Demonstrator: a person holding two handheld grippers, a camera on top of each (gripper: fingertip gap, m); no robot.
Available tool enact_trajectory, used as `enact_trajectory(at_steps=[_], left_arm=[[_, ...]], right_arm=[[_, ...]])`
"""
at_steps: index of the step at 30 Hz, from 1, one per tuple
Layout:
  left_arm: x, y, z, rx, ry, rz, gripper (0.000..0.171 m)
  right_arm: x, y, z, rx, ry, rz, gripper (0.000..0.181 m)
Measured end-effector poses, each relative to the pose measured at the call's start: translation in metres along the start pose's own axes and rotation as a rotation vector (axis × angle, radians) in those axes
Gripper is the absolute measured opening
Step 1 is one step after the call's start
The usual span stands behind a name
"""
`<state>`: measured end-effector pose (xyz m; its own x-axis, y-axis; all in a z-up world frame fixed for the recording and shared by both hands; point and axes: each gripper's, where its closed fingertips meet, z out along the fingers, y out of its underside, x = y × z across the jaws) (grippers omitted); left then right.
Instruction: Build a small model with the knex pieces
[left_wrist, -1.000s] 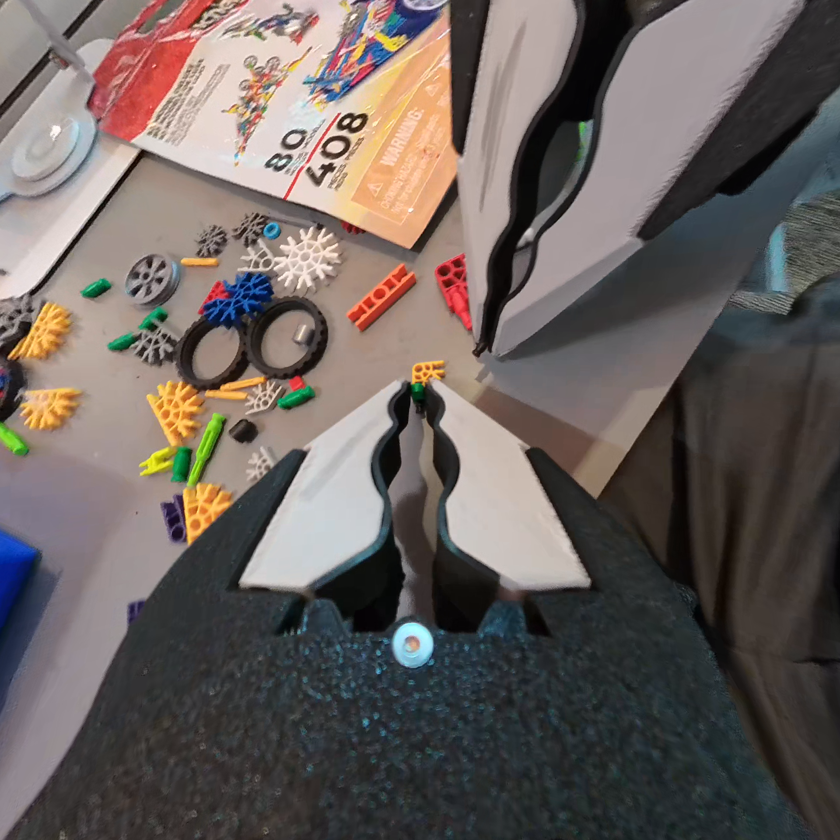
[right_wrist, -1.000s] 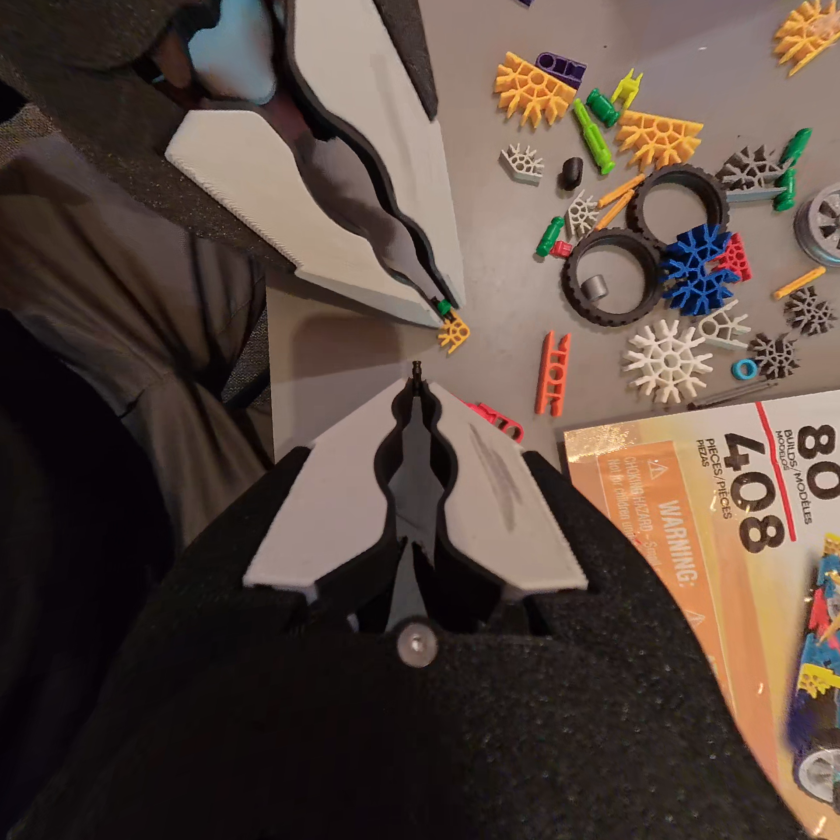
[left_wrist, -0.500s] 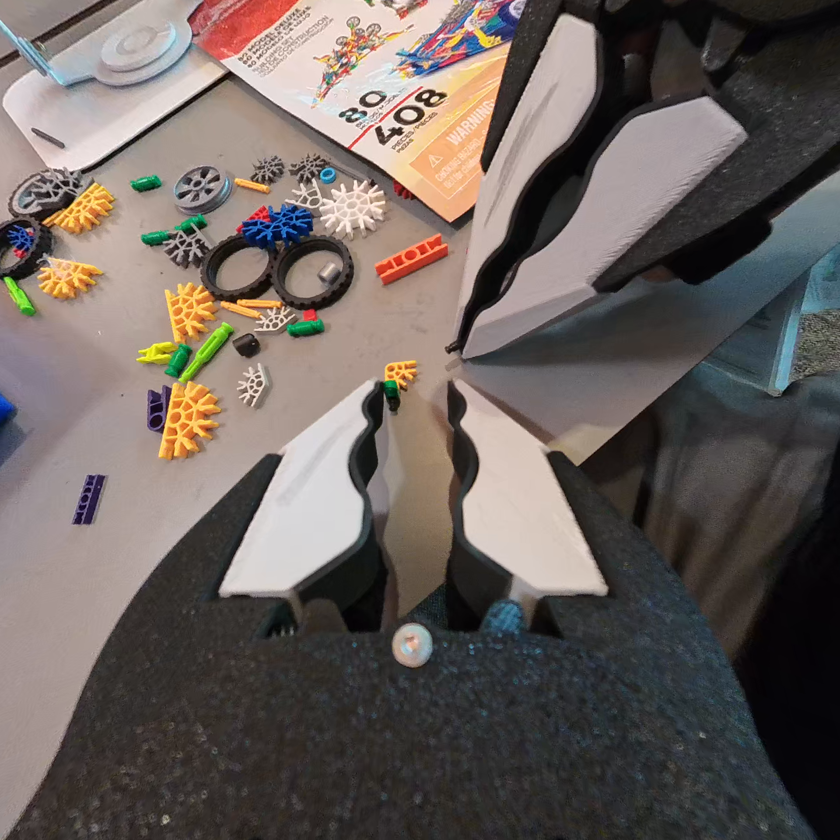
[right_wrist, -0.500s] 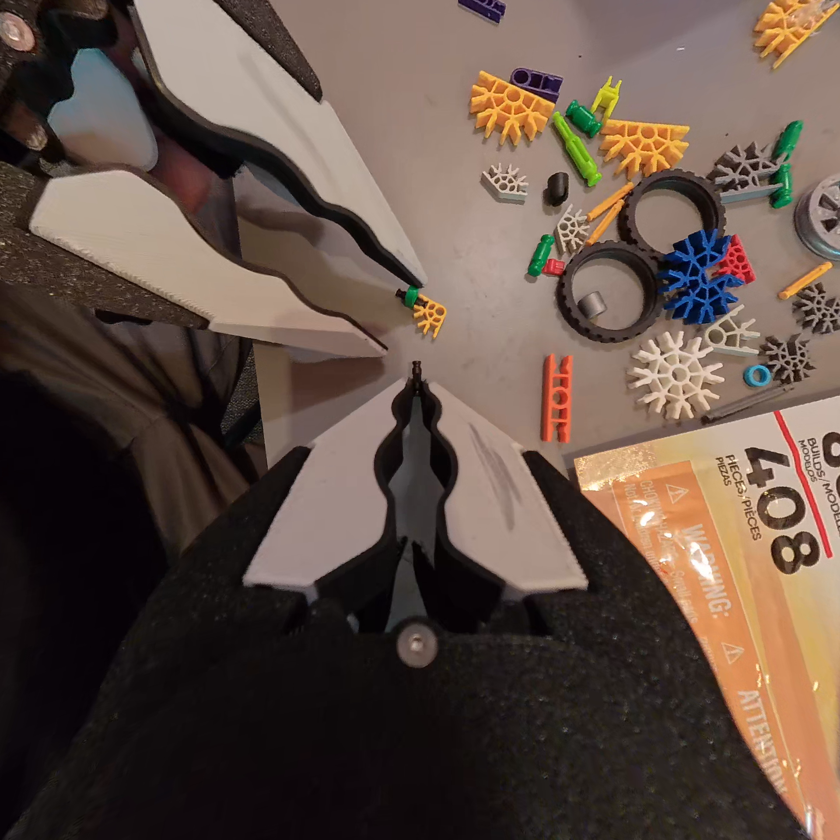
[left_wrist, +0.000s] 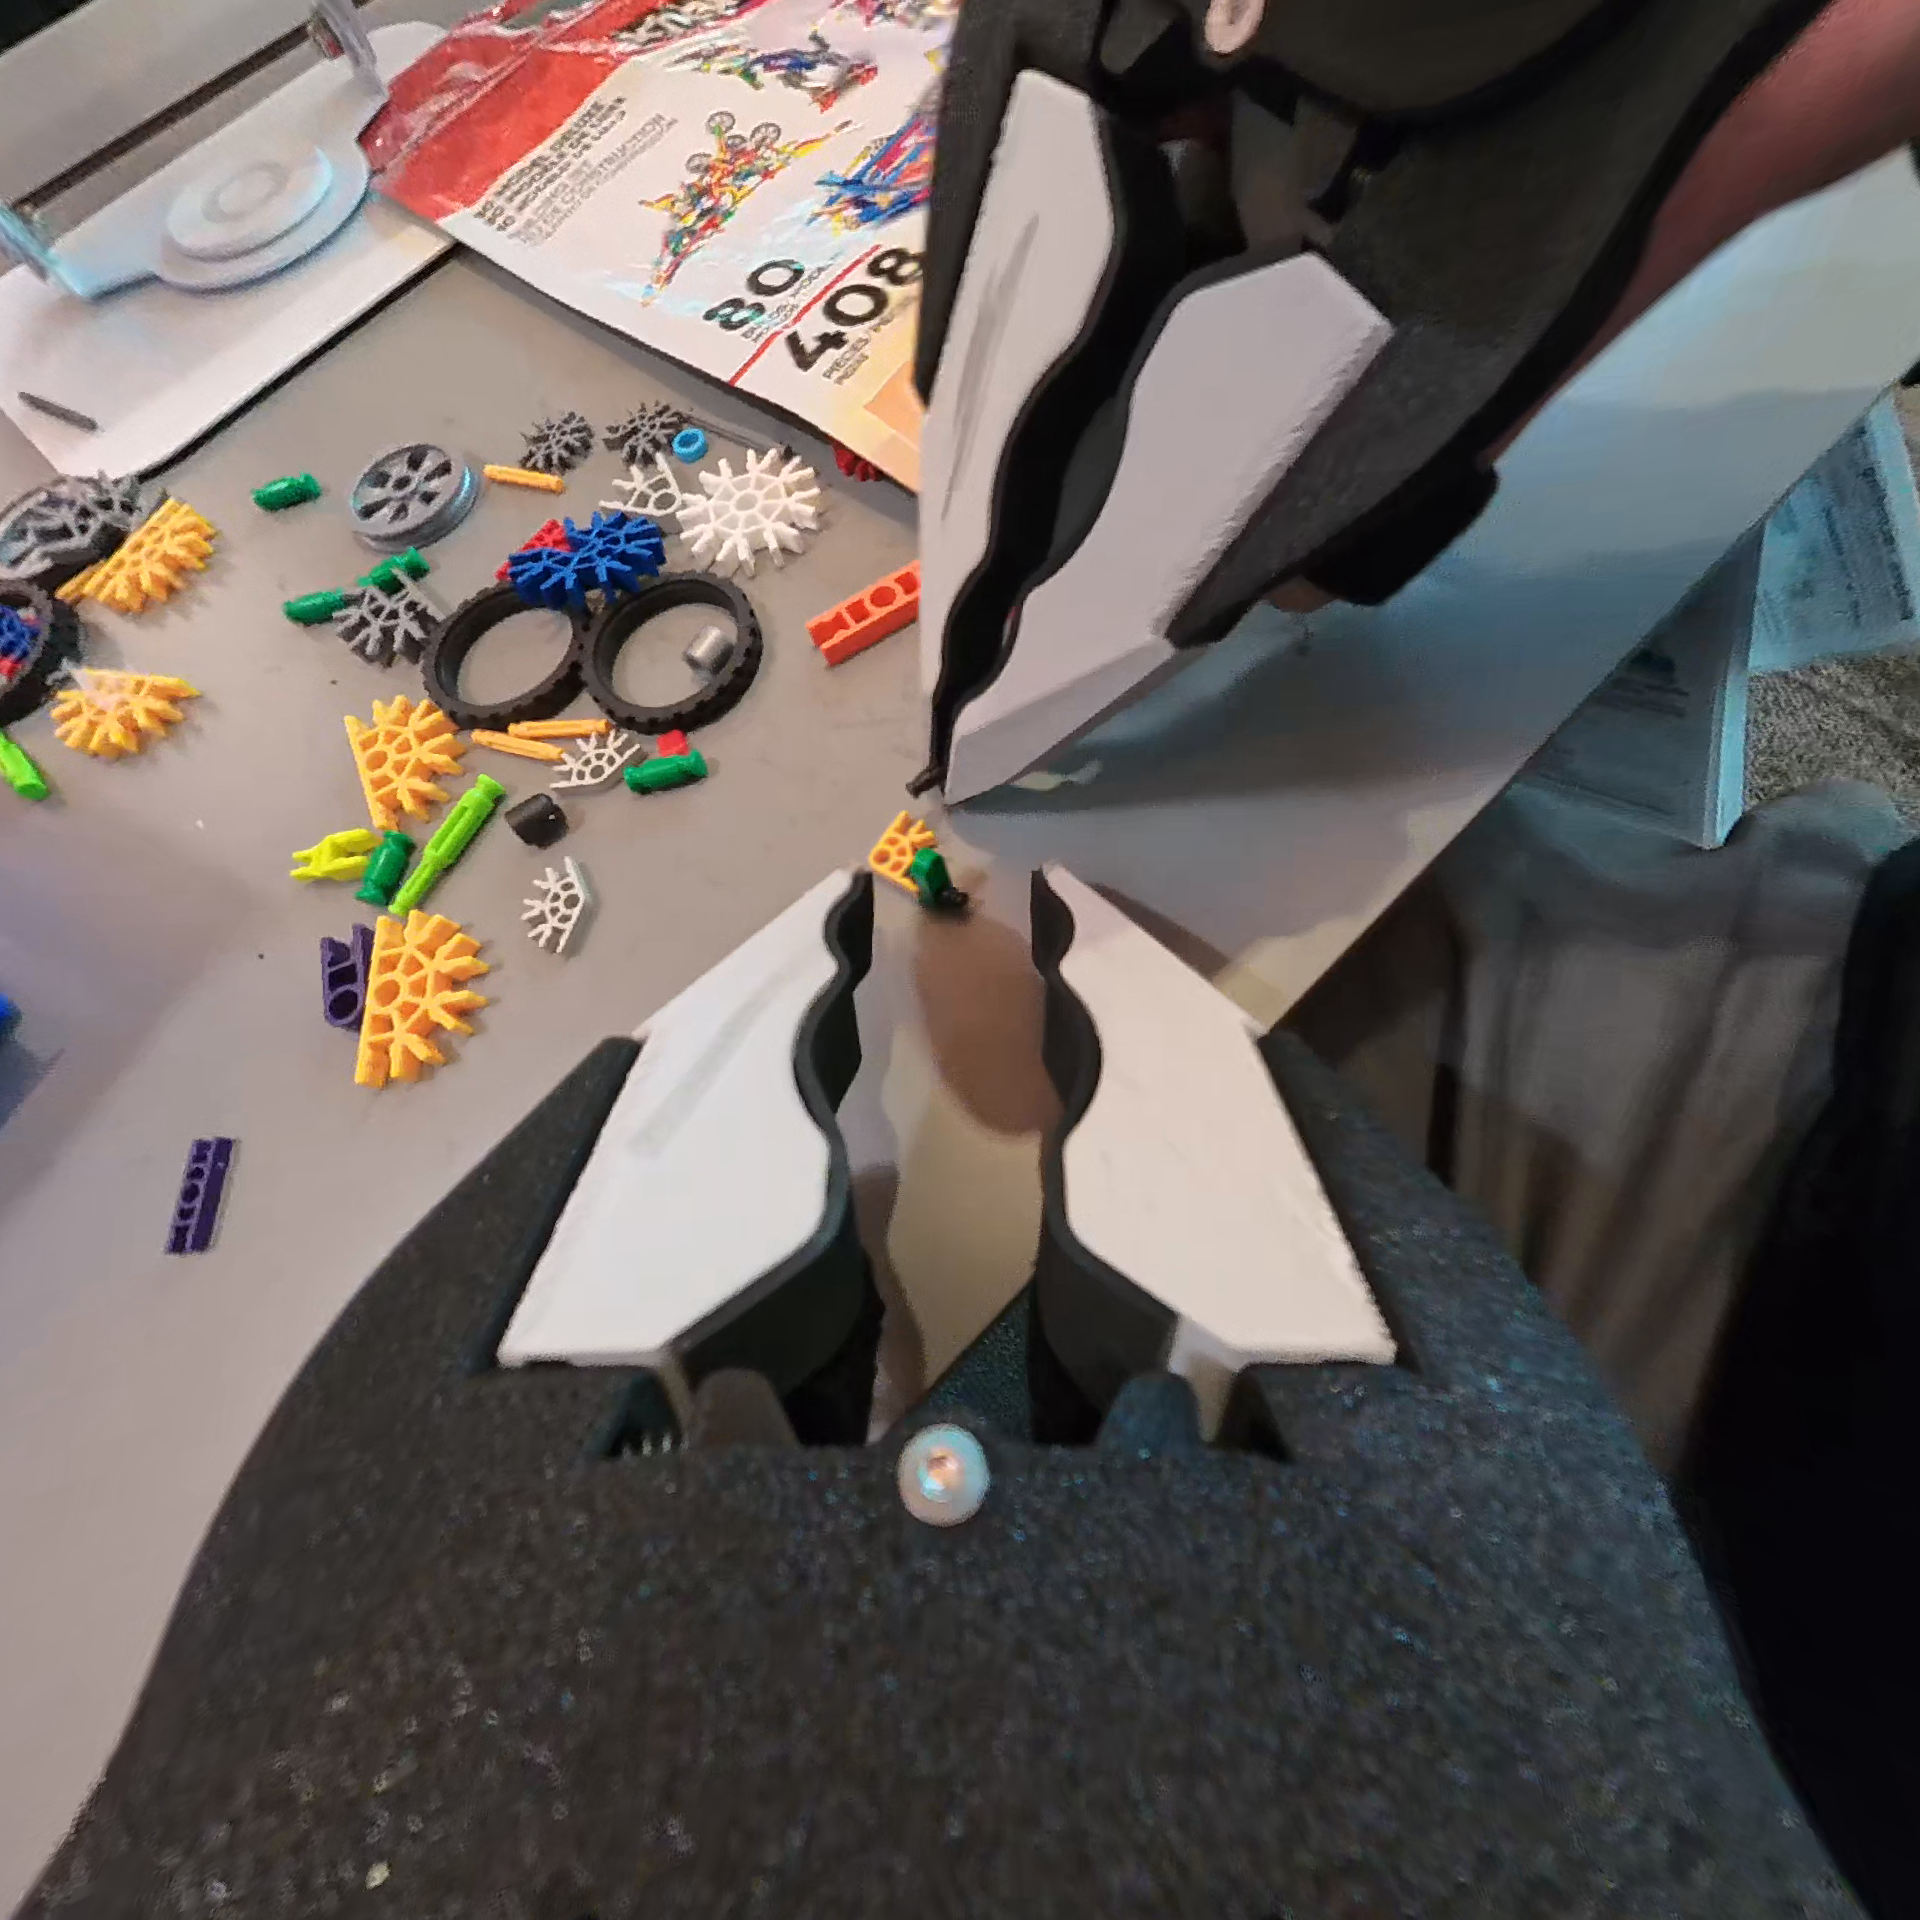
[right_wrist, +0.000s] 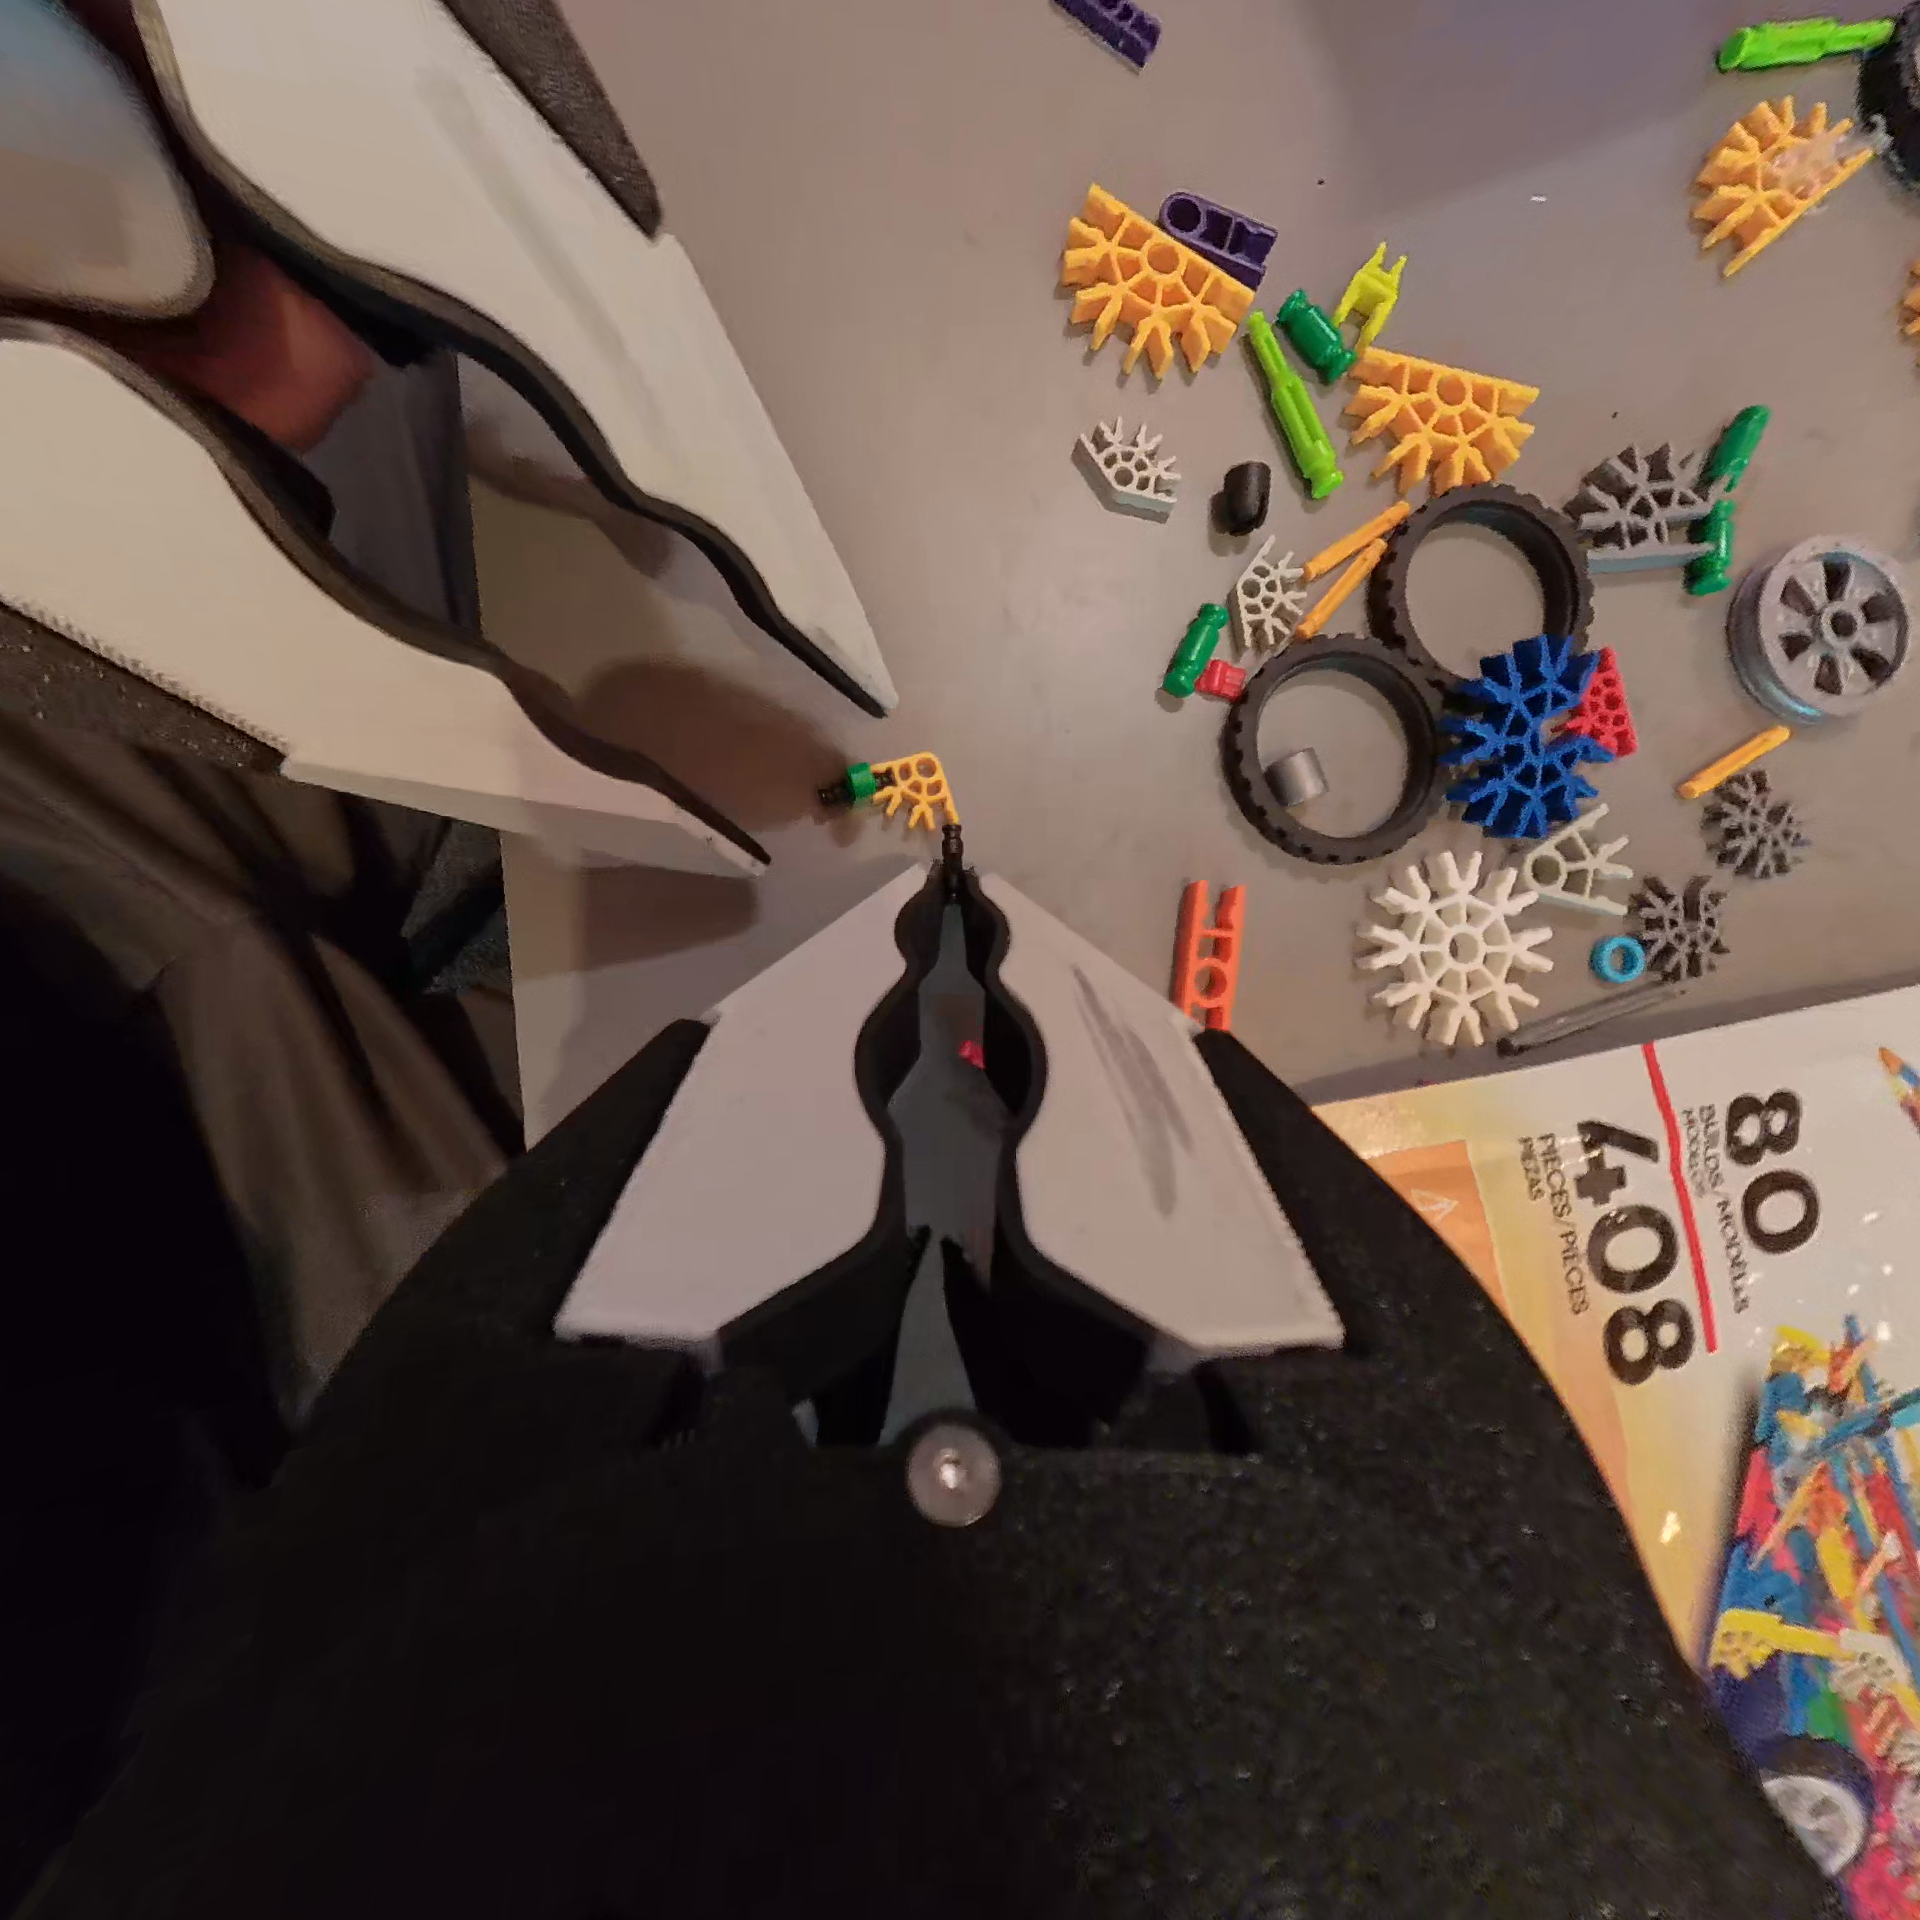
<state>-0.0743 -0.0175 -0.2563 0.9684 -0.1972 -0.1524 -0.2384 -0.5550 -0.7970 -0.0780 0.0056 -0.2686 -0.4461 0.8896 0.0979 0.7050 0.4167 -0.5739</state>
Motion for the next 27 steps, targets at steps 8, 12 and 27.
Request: enact_trajectory(at_steps=[8,12,27], left_arm=[[0.0013,0.0022,0.0073,-0.02,0.062,0.053,0.036],[0.0025,0.0019,0.008,-0.018,0.082,0.048,0.035],[0.0043,0.0011,0.0097,-0.016,0.107,0.035,0.034]], right_arm=[[0.0006,-0.0009,0.0017,-0.109,-0.07,-0.121,0.001],[0.0006,-0.0015,0.0024,-0.143,-0.097,-0.149,0.002],[0.0001,-0.0007,0.0029,-0.31,-0.154,-0.254,0.002]])
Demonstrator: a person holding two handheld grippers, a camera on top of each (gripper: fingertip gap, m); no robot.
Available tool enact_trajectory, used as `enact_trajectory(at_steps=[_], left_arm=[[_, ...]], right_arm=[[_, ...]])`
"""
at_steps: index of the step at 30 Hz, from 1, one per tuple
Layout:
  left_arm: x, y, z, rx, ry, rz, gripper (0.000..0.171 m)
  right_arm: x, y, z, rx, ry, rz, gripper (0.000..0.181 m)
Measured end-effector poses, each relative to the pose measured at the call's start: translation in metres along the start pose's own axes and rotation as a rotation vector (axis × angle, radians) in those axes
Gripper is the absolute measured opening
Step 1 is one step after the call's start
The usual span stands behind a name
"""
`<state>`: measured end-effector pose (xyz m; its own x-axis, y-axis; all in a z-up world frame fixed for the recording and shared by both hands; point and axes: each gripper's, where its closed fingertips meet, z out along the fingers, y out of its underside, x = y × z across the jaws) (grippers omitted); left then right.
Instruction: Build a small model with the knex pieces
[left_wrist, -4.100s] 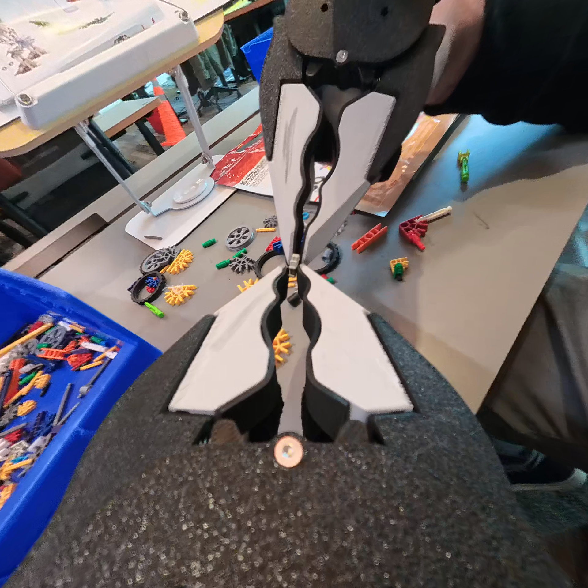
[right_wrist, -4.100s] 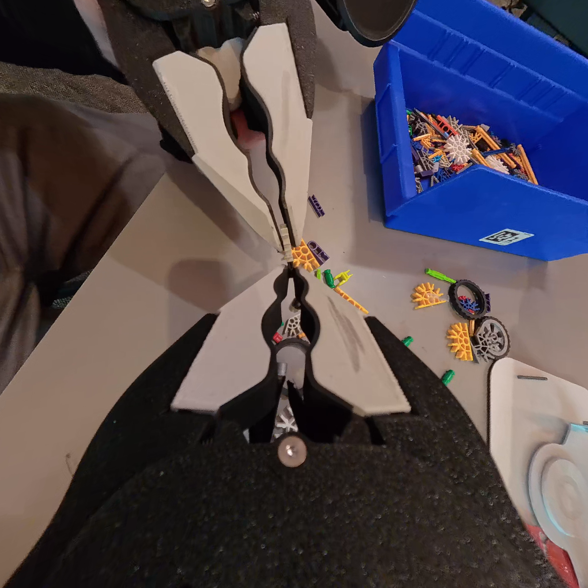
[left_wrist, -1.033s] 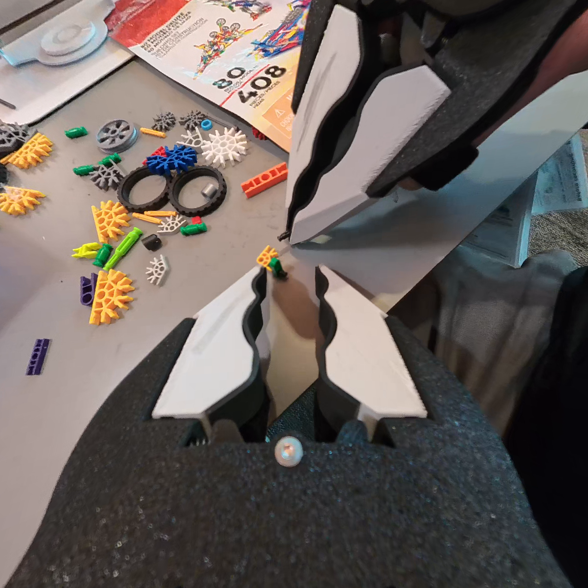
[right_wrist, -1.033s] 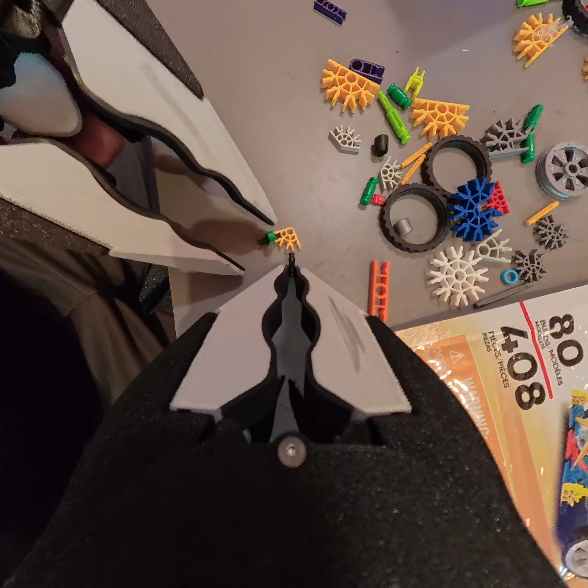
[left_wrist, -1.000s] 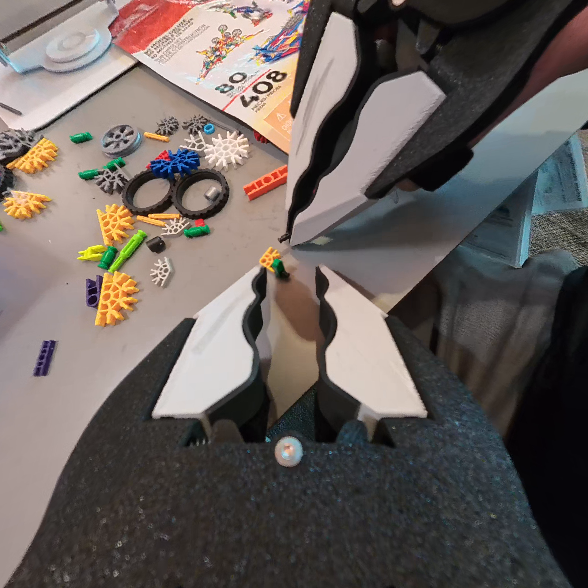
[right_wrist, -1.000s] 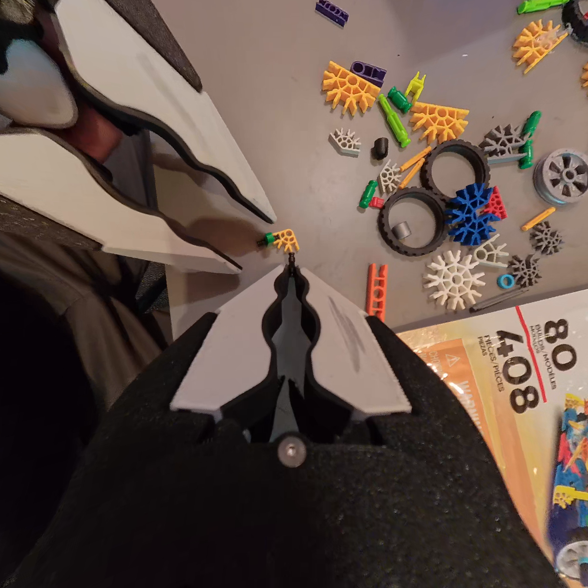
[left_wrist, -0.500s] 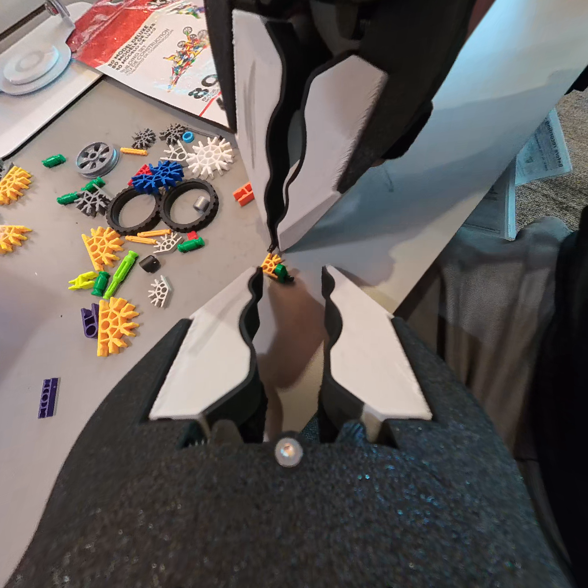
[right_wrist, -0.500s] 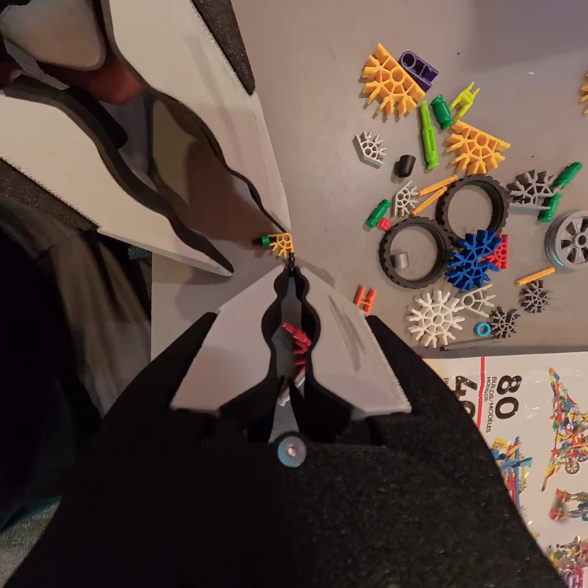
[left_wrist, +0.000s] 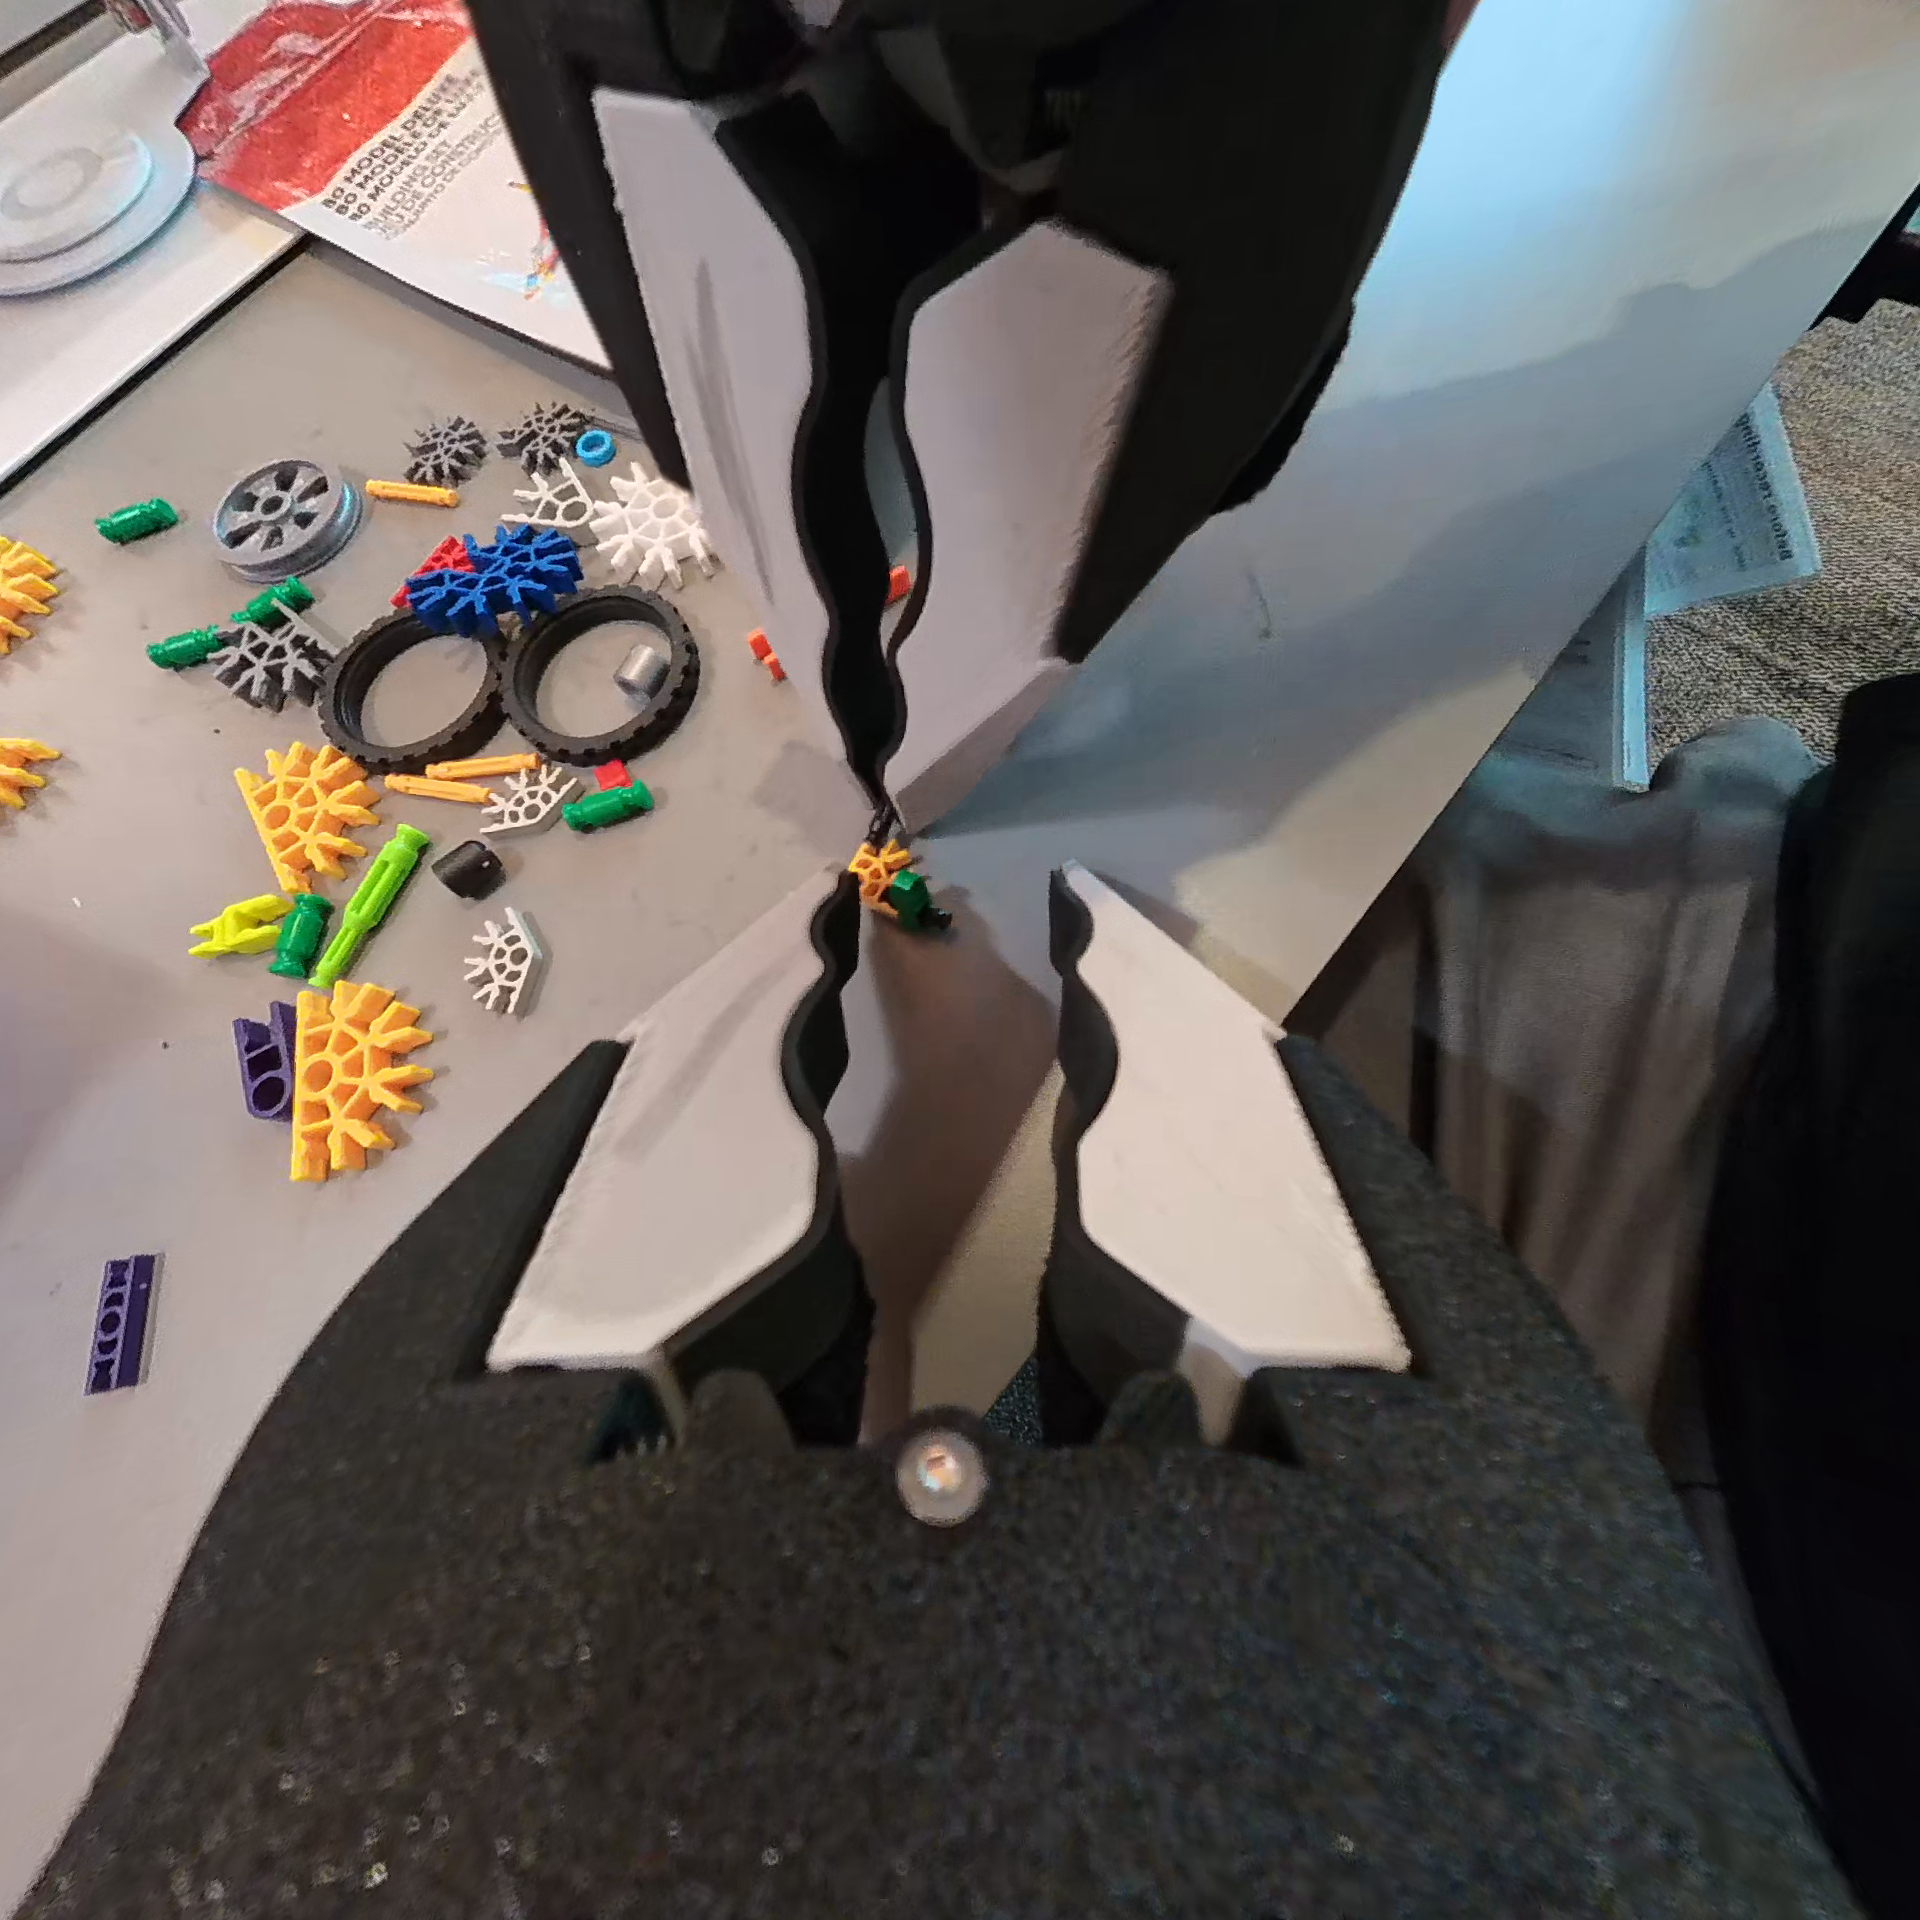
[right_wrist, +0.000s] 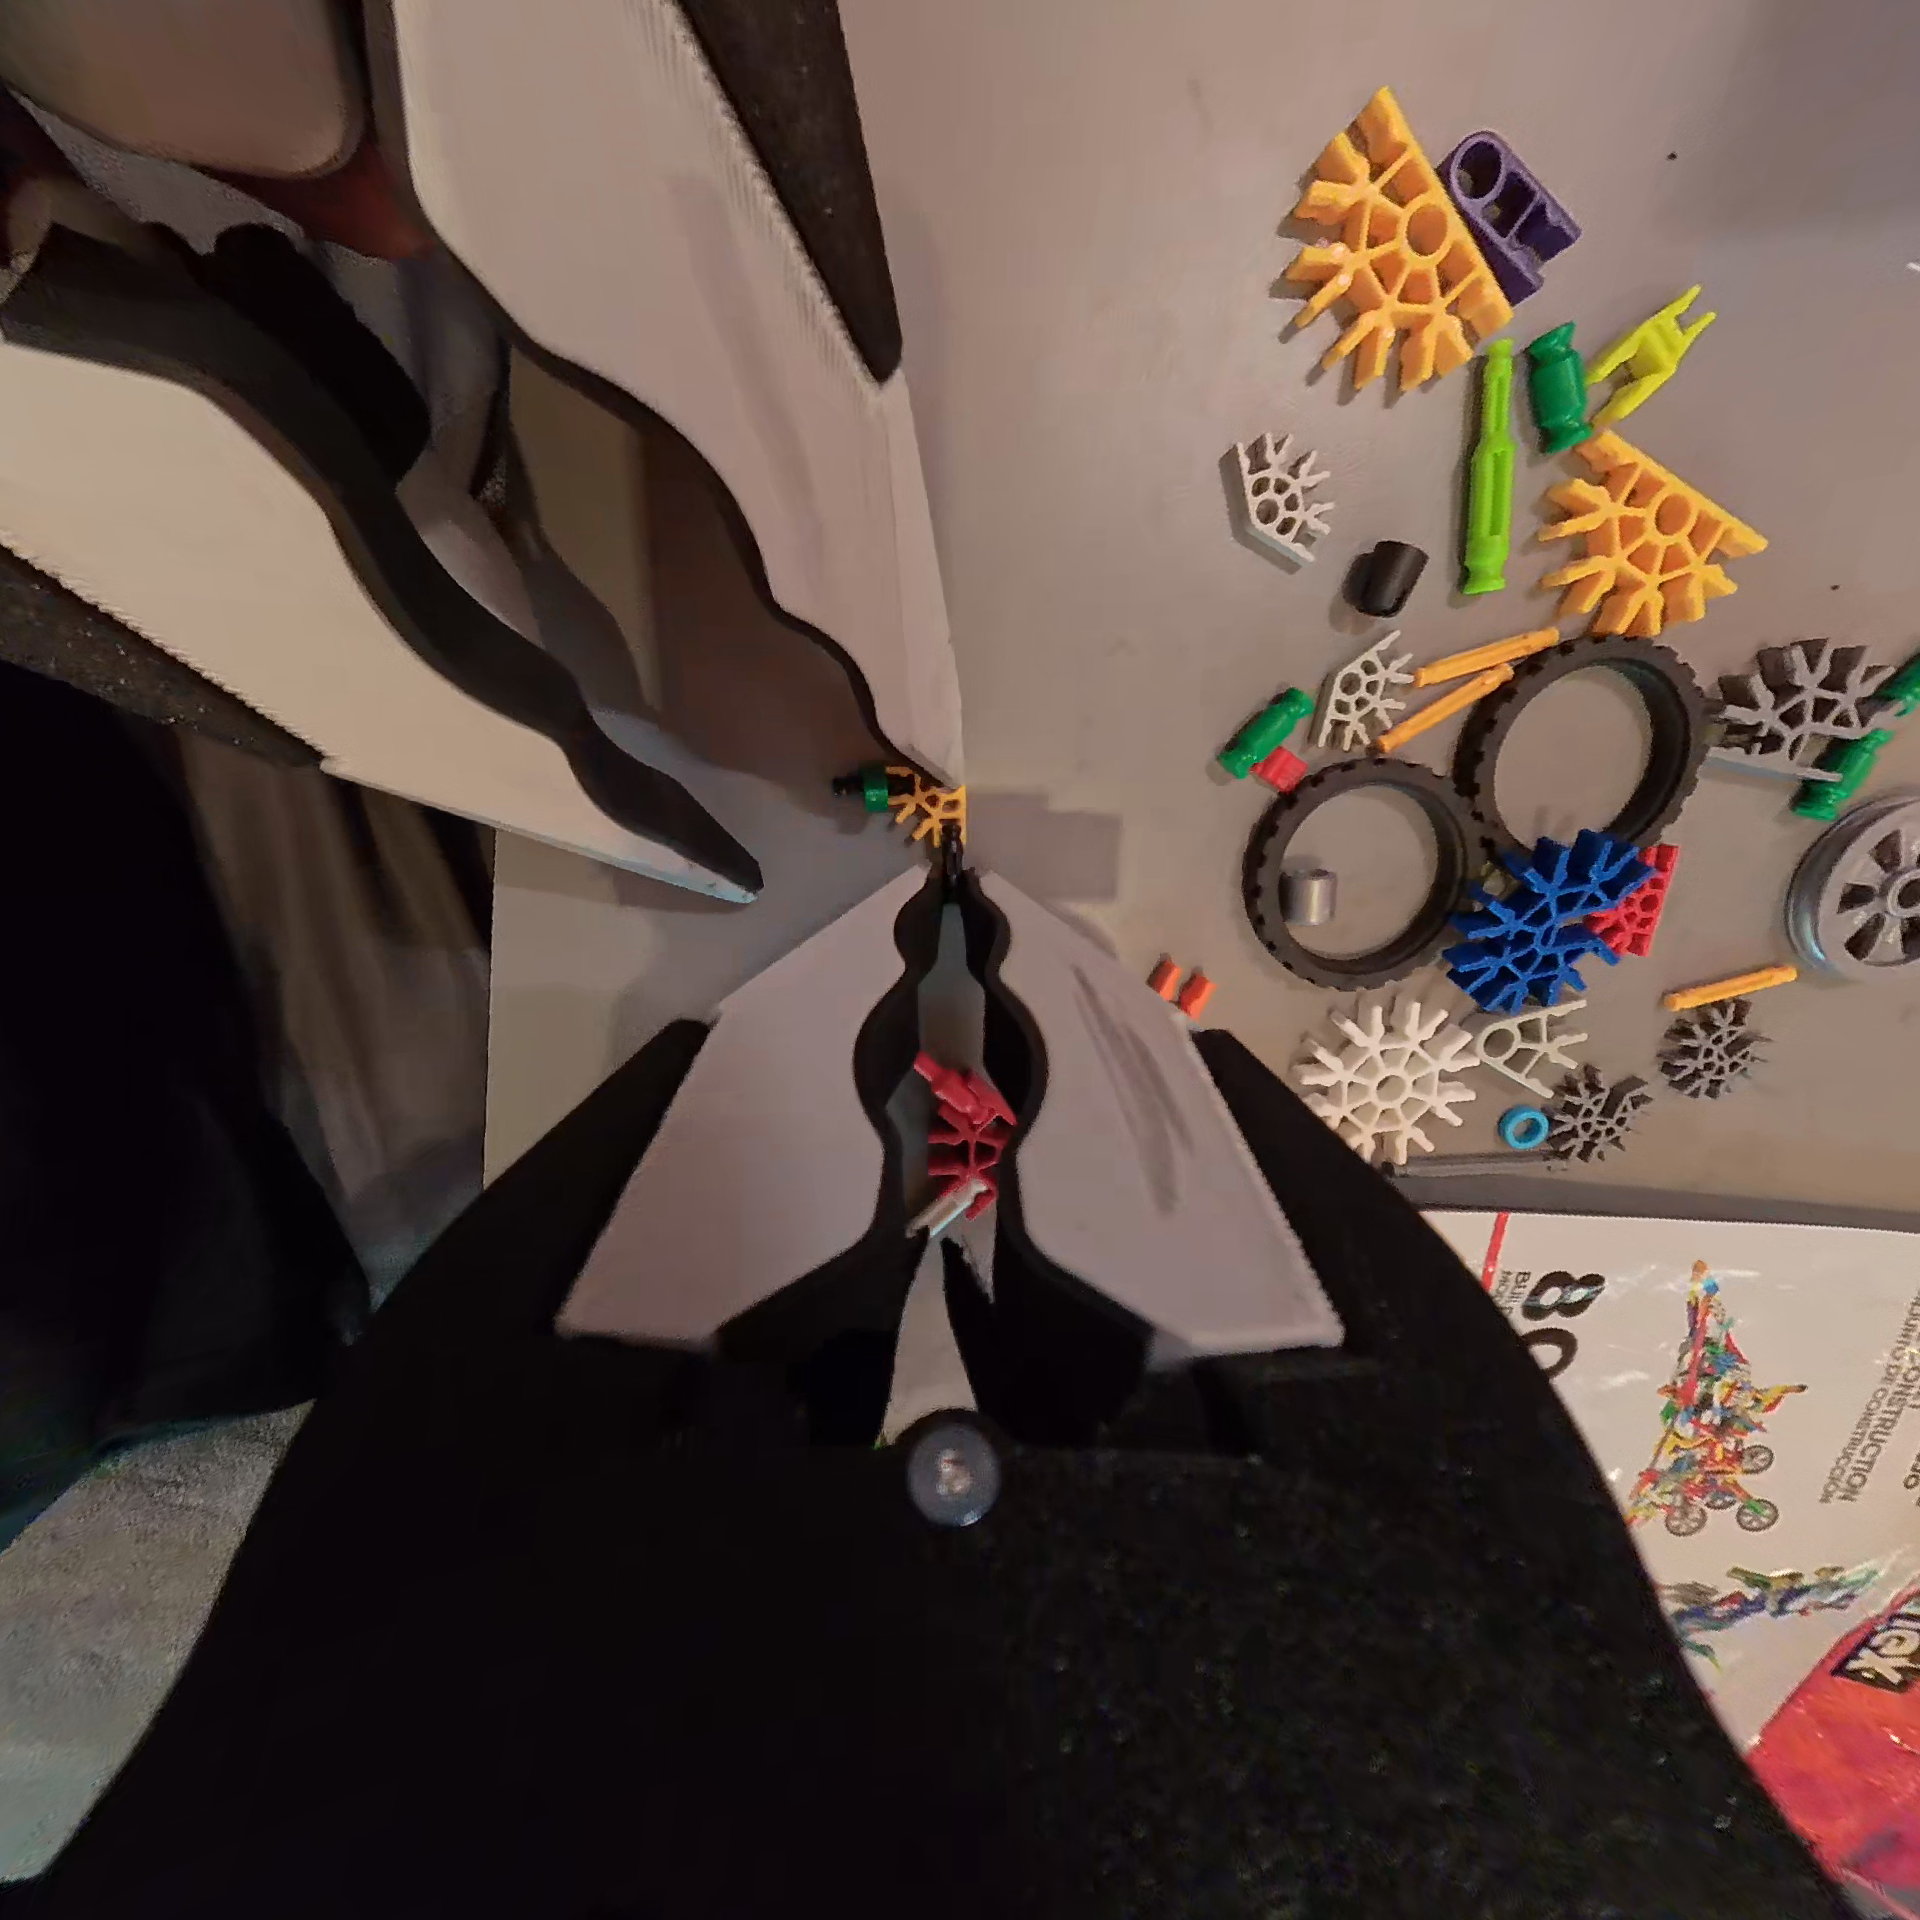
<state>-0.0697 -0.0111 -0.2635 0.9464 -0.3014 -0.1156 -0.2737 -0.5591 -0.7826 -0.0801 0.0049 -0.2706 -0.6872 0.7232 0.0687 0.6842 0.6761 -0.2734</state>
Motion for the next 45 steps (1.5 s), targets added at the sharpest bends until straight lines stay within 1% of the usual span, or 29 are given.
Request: enact_trajectory(at_steps=[8,18,22,25,29,36,45], left_arm=[[0.0,0.0,0.0,0.003,0.006,-0.001,0.034],[0.001,0.0,-0.001,0.013,0.009,-0.004,0.034],[0.001,0.0,-0.001,0.016,0.014,-0.004,0.036],[0.003,0.0,0.0,0.015,0.021,-0.001,0.038],[0.005,0.001,0.001,0.007,0.026,0.008,0.04],[0.005,0.001,0.001,0.006,0.023,0.008,0.04],[0.005,0.001,0.001,0.005,0.024,0.006,0.041]], right_arm=[[0.0,0.0,0.0,-0.081,-0.021,-0.031,0.002],[-0.004,0.001,-0.001,-0.084,-0.062,-0.019,0.01],[-0.003,-0.001,-0.006,-0.041,-0.054,-0.001,0.012],[-0.001,-0.001,-0.012,-0.003,-0.042,0.012,0.009],[-0.002,0.0,-0.008,0.006,-0.037,0.008,0.0],[-0.002,-0.002,-0.002,0.026,-0.041,0.016,0.0],[0.002,-0.006,-0.009,0.055,-0.042,0.021,0.0]])
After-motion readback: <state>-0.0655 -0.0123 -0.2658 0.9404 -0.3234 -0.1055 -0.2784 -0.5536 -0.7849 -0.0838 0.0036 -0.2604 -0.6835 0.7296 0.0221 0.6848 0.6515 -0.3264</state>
